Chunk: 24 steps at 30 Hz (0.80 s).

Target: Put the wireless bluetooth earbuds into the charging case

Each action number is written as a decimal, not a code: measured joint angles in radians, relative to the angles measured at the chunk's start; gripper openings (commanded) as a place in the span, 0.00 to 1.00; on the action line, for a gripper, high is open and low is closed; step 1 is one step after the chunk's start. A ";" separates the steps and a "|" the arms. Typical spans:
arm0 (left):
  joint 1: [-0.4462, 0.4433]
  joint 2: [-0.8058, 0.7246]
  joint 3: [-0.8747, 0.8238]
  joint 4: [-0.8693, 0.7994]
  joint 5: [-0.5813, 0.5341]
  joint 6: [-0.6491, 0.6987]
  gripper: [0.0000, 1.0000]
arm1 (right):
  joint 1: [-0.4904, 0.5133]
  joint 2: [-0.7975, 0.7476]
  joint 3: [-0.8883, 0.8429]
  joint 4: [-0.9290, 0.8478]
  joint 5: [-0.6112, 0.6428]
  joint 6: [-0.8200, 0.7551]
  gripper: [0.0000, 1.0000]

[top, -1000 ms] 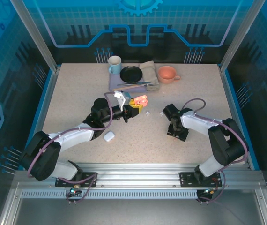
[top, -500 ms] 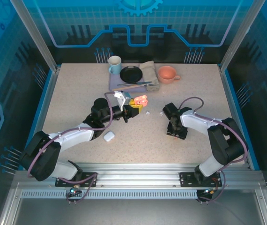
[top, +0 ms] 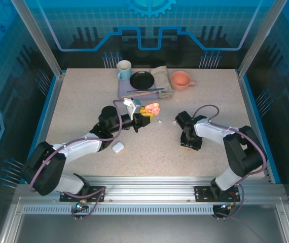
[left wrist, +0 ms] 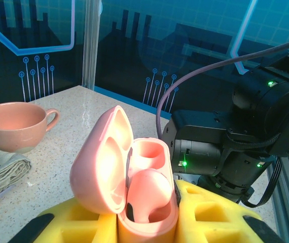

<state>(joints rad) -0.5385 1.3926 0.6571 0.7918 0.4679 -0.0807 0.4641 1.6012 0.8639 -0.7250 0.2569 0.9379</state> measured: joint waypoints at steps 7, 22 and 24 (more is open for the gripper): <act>0.000 0.000 0.000 0.000 0.000 0.000 0.00 | 0.000 -0.001 -0.001 0.010 -0.007 0.003 0.30; 0.000 0.000 0.000 -0.001 0.000 0.000 0.00 | 0.000 -0.073 -0.027 0.013 -0.006 0.003 0.24; 0.000 0.000 0.000 -0.001 0.000 0.000 0.00 | 0.000 -0.097 -0.027 0.013 -0.006 0.003 0.24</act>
<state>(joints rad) -0.5385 1.3926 0.6571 0.7910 0.4679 -0.0807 0.4641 1.5040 0.8364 -0.7120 0.2512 0.9409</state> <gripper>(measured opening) 0.247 0.245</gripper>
